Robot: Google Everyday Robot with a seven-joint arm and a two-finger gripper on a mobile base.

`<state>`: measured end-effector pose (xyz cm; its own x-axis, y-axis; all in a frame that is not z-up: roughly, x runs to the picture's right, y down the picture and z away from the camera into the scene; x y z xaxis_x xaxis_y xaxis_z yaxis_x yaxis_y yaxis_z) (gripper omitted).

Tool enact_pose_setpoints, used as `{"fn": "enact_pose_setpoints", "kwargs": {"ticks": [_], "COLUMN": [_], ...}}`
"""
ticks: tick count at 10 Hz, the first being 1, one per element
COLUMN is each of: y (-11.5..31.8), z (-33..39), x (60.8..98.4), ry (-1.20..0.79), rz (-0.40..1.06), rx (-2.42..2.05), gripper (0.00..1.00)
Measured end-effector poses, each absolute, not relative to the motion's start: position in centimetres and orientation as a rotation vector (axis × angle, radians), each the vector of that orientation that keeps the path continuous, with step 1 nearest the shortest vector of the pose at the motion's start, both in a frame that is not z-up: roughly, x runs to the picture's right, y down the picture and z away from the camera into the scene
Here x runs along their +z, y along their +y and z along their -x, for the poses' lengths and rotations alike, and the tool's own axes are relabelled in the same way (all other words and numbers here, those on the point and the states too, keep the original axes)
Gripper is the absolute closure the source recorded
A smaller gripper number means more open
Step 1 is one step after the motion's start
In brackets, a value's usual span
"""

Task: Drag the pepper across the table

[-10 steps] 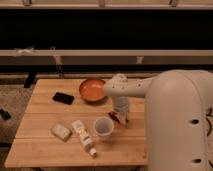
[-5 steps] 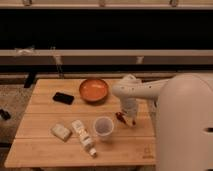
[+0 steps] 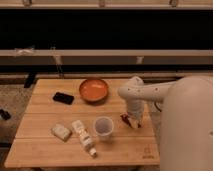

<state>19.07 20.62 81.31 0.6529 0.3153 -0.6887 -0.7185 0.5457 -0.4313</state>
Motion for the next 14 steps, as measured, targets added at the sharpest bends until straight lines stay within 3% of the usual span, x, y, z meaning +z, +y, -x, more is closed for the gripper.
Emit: {"fn": "enact_pose_setpoints", "kwargs": {"ticks": [3, 4, 11, 12, 14], "y": [21.5, 21.8, 23.3, 23.4, 23.4], "z": [-20.9, -21.3, -23.5, -23.7, -23.8], "x": [80.5, 80.2, 78.4, 78.1, 77.7], "ry": [0.631, 0.643, 0.697, 0.699, 0.696], "rz": [0.773, 0.776, 0.798, 0.801, 0.805], "rx": [0.679, 0.686, 0.724, 0.728, 0.731], "gripper": [0.99, 0.95, 0.27, 0.21, 0.20]}}
